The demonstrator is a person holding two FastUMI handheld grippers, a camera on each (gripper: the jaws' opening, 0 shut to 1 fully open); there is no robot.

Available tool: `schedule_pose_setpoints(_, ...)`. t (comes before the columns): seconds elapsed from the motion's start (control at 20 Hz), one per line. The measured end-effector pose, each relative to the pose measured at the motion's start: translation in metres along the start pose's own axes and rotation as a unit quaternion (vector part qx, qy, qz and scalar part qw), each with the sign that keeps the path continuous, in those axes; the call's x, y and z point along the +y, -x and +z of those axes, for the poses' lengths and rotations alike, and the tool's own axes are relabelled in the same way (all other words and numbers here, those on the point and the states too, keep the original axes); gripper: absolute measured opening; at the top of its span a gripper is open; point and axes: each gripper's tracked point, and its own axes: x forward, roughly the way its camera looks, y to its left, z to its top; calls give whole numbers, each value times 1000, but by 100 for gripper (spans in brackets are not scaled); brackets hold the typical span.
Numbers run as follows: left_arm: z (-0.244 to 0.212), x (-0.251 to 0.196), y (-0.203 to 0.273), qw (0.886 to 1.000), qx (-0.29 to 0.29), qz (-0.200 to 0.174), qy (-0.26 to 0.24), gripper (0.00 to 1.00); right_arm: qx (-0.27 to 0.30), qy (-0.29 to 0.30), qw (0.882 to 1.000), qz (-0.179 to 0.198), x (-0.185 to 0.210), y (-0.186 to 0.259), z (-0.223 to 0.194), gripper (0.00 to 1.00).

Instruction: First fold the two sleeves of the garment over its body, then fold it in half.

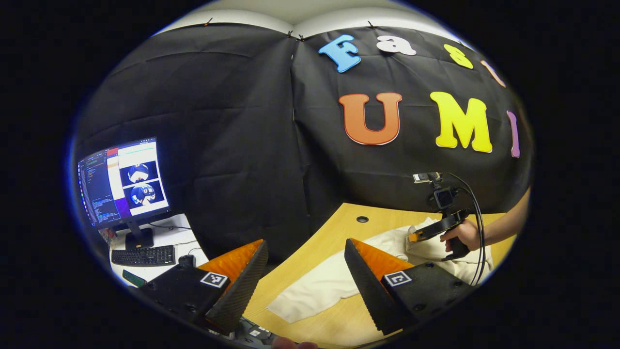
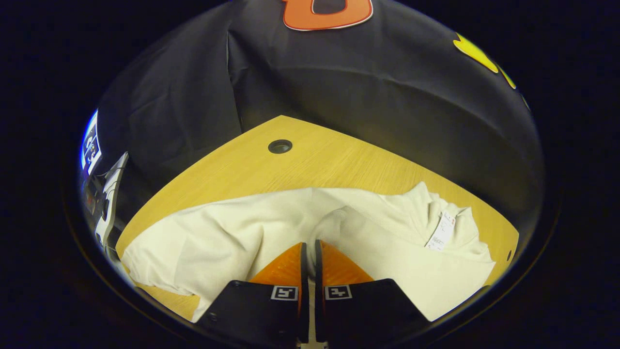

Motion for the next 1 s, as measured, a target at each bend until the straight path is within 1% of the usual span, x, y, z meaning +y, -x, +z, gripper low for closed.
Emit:
schedule_pose_setpoints(0.05,-2,1,-2,1000,1,-2,-4,100,-8,-5,1000,5,2,1,4,7)
schedule_pose_setpoints(0.1,-4,2,-4,1000,2,-5,-4,100,-18,-14,1000,19,10,5,10,8)
schedule_pose_setpoints(0.15,-5,1,-6,1000,2,-8,-3,100,-26,-18,999,29,16,10,16,11)
schedule_pose_setpoints(0.2,-5,0,-8,1000,2,-12,0,100,-33,-11,999,33,18,15,20,18)
schedule_pose_setpoints(0.25,-5,0,-10,1000,1,-14,-1,100,-39,1,999,37,20,22,22,20)
schedule_pose_setpoints(0.3,-4,2,-11,1000,-1,-15,-3,100,-48,11,998,42,22,29,26,26)
schedule_pose_setpoints(0.4,-5,4,-13,1000,-5,-18,-8,100,-72,21,996,38,20,50,35,47)
schedule_pose_setpoints(0.5,-12,4,-14,1000,0,-27,-7,100,-91,25,995,39,19,78,38,49)
schedule_pose_setpoints(0.6,-25,8,-11,999,11,-33,-14,100,-116,30,992,38,19,109,39,84)
schedule_pose_setpoints(0.7,-38,13,-7,999,19,-39,-24,100,-142,30,988,41,22,145,41,84)
schedule_pose_setpoints(0.75,-45,17,-5,998,23,-42,-29,100,-156,29,986,46,24,164,42,81)
schedule_pose_setpoints(0.8,-53,21,-2,998,28,-43,-36,100,-167,29,984,49,26,180,43,80)
schedule_pose_setpoints(0.85,-60,24,0,997,34,-45,-42,100,-179,29,982,54,28,198,43,84)
schedule_pose_setpoints(1.0,-91,31,4,995,67,-57,-57,100,-197,21,978,72,36,245,35,84)
